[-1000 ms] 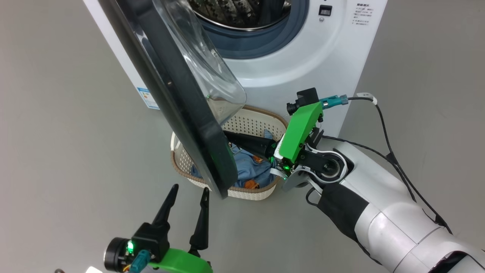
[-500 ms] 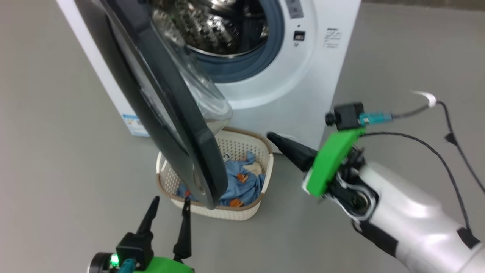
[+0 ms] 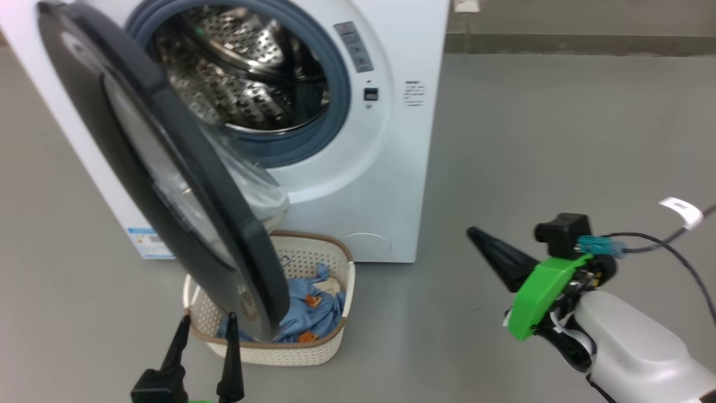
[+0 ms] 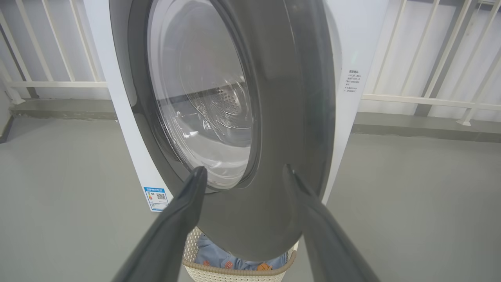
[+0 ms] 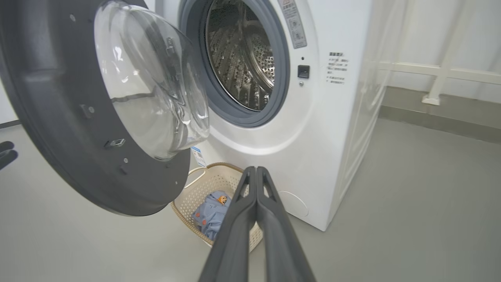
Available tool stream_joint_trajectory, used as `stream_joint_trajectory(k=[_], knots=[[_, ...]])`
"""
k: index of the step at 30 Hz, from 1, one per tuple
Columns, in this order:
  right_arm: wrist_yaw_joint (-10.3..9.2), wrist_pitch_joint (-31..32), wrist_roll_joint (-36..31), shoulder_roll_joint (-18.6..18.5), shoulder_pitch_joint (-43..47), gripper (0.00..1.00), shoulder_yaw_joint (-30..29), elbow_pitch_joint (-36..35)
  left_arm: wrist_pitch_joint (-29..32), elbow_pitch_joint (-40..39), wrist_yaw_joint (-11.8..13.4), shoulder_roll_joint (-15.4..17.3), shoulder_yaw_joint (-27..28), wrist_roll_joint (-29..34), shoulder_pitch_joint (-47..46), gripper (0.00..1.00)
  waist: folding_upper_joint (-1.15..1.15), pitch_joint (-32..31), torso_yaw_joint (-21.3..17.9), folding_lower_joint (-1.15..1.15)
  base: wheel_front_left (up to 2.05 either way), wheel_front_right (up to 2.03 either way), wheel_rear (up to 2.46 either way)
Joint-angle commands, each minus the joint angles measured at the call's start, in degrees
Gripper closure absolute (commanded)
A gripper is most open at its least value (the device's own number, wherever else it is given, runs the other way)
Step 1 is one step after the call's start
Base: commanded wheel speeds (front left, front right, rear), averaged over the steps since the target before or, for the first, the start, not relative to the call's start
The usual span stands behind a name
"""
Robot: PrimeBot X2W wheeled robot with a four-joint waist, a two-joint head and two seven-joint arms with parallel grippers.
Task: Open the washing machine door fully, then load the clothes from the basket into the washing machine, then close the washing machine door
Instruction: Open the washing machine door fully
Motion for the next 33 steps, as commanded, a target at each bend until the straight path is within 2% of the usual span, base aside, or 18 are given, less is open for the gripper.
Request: stream_joint_trajectory(k=[1,7,13,18,25,27,28,33], knots=[[0.17,-0.69,-3.31,0.42,2.48,1.0,-4.1,-1.09,-0.37,-1.79,-0.24,0.51,2.51,0.74,-0.57,0.0,0.0,-1.54,-2.56,0.0,0.0,0.0,0.0],[0.17,-0.72,-17.47,3.22,12.78,1.0,-20.71,-5.87,-0.37,-2.19,-0.53,0.51,4.08,0.9,0.16,0.0,0.0,-2.07,-4.31,0.0,0.0,0.0,0.0],[0.17,-0.72,-28.97,8.22,23.28,1.0,-34.07,-13.86,-0.37,-2.41,-0.68,0.51,4.87,0.95,0.56,0.0,0.0,-2.4,-5.31,0.0,0.0,0.0,0.0],[0.17,-0.72,-35.12,12.45,29.41,1.0,-41.42,-18.92,-0.37,-2.5,-0.77,0.51,5.24,0.96,0.81,0.0,0.0,-2.55,-5.87,0.0,0.0,0.0,0.0],[0.17,0.19,-39.23,16.41,34.05,1.0,-46.59,-22.88,-0.37,-2.33,-1.07,0.51,5.59,0.98,1.11,0.0,0.0,-2.69,-6.22,0.0,0.0,0.0,0.0],[0.17,0.13,-40.23,17.47,35.1,0.52,-47.9,-24.05,-0.37,-2.27,-1.15,0.51,5.71,1.0,1.15,0.0,0.0,-2.7,-6.29,0.0,0.0,0.0,0.0],[0.17,0.34,-40.55,17.86,35.62,0.0,-47.96,-24.4,-0.37,-2.23,-1.18,0.51,5.74,1.01,1.16,0.0,0.0,-2.7,-6.3,0.0,0.0,0.0,0.0],[0.17,0.42,-42.76,18.81,36.95,0.0,-48.51,-25.58,-0.37,-1.9,-1.31,0.51,5.6,1.11,1.25,0.0,0.0,-2.76,-6.39,0.0,0.0,0.0,0.0]])
